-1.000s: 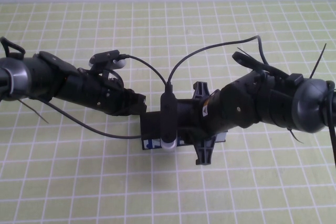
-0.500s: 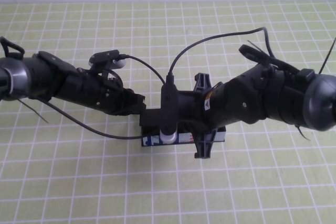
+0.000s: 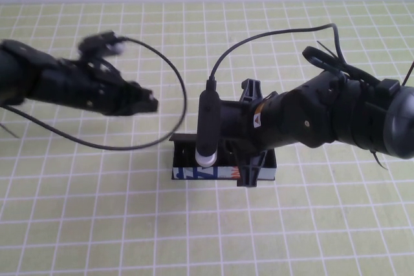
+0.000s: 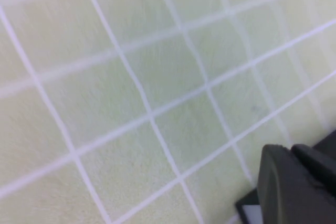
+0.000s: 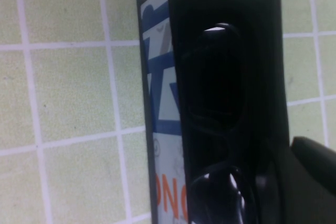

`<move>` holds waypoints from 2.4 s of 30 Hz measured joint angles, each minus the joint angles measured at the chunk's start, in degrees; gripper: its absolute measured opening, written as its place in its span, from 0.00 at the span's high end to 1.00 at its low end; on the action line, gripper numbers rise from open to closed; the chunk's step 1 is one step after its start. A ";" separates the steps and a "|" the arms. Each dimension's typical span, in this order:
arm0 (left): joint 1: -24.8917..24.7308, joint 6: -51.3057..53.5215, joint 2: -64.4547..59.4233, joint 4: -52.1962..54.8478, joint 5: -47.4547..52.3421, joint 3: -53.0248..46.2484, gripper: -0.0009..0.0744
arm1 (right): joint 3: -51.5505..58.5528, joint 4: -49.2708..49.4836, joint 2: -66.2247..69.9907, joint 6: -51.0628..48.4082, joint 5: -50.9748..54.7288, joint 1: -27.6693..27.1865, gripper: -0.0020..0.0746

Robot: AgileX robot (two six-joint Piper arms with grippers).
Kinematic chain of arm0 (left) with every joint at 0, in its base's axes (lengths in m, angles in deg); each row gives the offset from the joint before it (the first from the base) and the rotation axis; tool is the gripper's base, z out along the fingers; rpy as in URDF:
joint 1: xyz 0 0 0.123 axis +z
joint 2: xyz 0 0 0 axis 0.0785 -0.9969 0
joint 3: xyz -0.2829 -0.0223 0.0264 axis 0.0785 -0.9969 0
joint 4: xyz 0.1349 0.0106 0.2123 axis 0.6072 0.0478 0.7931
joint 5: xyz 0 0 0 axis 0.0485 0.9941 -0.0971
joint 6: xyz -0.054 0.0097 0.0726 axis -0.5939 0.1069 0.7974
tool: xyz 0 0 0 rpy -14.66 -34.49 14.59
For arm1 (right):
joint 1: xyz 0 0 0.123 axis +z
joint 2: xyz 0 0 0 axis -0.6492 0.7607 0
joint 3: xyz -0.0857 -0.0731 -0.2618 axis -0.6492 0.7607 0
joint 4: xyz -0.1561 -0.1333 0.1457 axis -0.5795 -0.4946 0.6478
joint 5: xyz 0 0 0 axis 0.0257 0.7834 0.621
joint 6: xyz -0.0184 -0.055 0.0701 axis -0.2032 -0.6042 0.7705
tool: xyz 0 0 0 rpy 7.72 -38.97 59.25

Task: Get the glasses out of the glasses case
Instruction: Pick up the glasses from the glasses case

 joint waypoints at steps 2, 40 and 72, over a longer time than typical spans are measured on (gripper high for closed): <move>2.00 1.67 3.03 -0.54 2.08 -0.34 0.99 | 0.00 0.00 0.00 0.00 -0.12 0.00 0.98; 3.48 65.76 -2.42 -34.15 16.77 -23.07 0.99 | 0.00 0.91 0.00 0.10 -2.29 0.00 0.98; 3.48 63.87 -3.99 -35.48 17.82 -22.70 0.99 | -0.65 16.41 0.95 35.53 9.05 -0.54 0.99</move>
